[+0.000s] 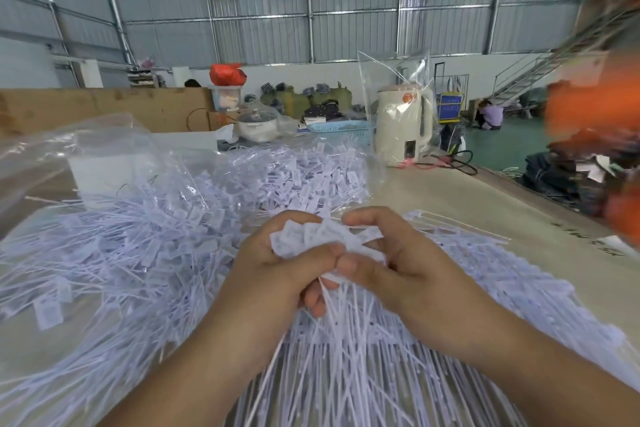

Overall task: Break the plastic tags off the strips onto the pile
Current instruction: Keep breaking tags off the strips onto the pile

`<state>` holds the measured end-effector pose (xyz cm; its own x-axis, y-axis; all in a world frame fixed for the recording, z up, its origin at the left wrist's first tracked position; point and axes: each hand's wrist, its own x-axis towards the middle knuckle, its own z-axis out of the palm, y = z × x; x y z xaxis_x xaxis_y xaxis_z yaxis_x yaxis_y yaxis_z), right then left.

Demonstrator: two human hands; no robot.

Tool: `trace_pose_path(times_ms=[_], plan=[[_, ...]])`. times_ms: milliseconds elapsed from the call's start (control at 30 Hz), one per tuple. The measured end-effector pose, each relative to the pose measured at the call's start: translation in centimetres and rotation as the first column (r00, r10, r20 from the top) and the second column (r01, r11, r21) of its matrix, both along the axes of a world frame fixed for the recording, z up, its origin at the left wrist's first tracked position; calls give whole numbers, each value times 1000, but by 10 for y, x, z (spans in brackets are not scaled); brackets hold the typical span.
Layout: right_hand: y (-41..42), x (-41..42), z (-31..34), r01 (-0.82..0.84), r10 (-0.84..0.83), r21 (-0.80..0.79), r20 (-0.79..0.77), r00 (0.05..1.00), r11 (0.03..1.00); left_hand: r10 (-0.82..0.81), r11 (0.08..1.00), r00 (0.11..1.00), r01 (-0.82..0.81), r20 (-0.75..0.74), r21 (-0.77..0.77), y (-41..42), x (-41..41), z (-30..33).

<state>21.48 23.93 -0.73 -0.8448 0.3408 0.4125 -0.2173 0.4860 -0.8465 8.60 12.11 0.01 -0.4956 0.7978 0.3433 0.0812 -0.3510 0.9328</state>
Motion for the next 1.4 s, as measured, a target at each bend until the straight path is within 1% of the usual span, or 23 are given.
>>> trace_pose_path(times_ms=[133,233,333,400,467,567,633,700,767,833,867,933,1067,1133,1200,1300,1400], plan=[[-5,-4,-3,-61,61,-119,-8,998,991,-54,999,998,54,-15,1,-2,-2,1],[-8,-5,-1,-159,155,-200,-35,987,967,-82,997,996,81,-32,-9,-1,-3,1],[-10,-5,1,-242,236,-270,-53,970,932,13,1000,1000,-13,-3,-29,4,0,-1],[-9,-7,-1,-217,218,-297,-29,975,930,99,994,994,-97,42,-58,7,3,-2],[-8,-10,-6,-183,185,-317,-23,982,931,166,984,986,-165,3,-65,7,5,-4],[-9,-14,-7,-182,167,-397,-74,983,899,215,977,970,-212,-114,39,7,11,-7],[-8,-13,-7,-166,142,-415,-88,986,894,222,974,965,-215,-139,67,7,16,-5],[-9,-12,-6,-170,147,-402,-87,985,900,192,981,980,-189,-61,48,9,18,-4],[-13,-13,-7,-176,156,-391,-83,984,904,150,988,987,-151,55,13,10,19,-4],[-18,-15,-8,-156,132,-370,-90,987,916,55,998,988,-60,146,31,9,23,-4],[-20,-15,-9,-143,116,-355,-97,989,924,14,999,984,-21,176,38,9,25,-3],[-23,-16,-9,-125,96,-348,-99,990,929,-13,1000,975,7,221,25,9,26,-2],[-21,-17,-10,-147,106,-389,-124,987,910,-42,999,954,36,298,27,13,25,-3],[-19,-18,-12,-135,93,-386,-127,988,913,-45,999,966,37,256,36,16,25,-4],[-17,-18,-13,-112,67,-404,-124,990,908,-2,1000,983,2,182,0,21,26,-5],[-12,-19,-12,-88,19,-500,-143,990,862,40,999,991,-37,128,-27,27,24,-10],[-6,-17,-11,-88,-20,-584,-176,984,807,-33,997,997,37,67,-66,20,27,-14]])
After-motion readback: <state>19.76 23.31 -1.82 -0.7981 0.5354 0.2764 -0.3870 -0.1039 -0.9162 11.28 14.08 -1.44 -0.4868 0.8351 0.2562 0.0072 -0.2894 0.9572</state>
